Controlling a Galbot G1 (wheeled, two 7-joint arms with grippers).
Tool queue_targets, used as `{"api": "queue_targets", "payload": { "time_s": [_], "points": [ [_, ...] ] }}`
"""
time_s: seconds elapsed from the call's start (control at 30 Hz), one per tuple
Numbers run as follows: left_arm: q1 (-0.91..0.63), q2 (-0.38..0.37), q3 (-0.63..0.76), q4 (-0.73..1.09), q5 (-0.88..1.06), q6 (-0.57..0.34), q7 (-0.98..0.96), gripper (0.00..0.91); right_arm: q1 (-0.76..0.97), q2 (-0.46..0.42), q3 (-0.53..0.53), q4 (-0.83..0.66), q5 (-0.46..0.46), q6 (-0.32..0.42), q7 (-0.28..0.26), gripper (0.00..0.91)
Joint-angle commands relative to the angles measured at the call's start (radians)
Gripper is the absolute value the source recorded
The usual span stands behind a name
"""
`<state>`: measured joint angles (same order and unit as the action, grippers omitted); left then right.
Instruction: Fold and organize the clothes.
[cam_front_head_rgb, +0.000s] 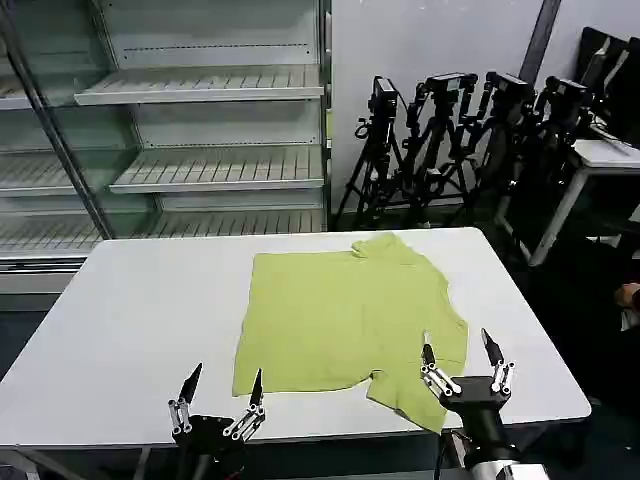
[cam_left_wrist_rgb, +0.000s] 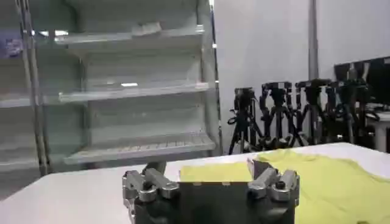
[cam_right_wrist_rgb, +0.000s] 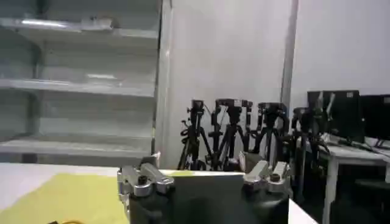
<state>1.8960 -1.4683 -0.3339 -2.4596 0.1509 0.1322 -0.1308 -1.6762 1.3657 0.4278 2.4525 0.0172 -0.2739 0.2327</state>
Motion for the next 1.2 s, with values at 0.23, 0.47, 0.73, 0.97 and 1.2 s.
{"api": "queue_targets", "payload": {
  "time_s": [0.23, 0.47, 0.73, 0.97, 1.2],
  "points": [
    [-0.187, 0.055, -0.016, 0.118, -0.078, 0.279, -0.019, 0.907, 0.090, 0.000, -0.020, -0.057, 0.019, -0.130, 0.013, 0.907],
    [-0.276, 0.078, 0.026, 0.179, -0.113, 0.382, -0.023, 0.907, 0.115, 0.012, -0.041, -0.143, 0.017, -0.175, 0.045, 0.907],
    [-0.313, 0.093, 0.030, 0.242, -0.103, 0.445, -0.063, 0.907, 0.073, 0.013, -0.057, -0.135, 0.091, -0.264, 0.086, 0.907],
    [-0.307, 0.087, 0.040, 0.229, -0.108, 0.445, -0.073, 0.907, -0.017, 0.022, -0.079, -0.103, 0.067, -0.280, 0.108, 0.907],
    [-0.328, 0.104, 0.029, 0.237, -0.137, 0.445, -0.085, 0.907, -0.051, 0.047, -0.124, -0.109, -0.011, -0.254, 0.108, 0.907]
  ]
}}
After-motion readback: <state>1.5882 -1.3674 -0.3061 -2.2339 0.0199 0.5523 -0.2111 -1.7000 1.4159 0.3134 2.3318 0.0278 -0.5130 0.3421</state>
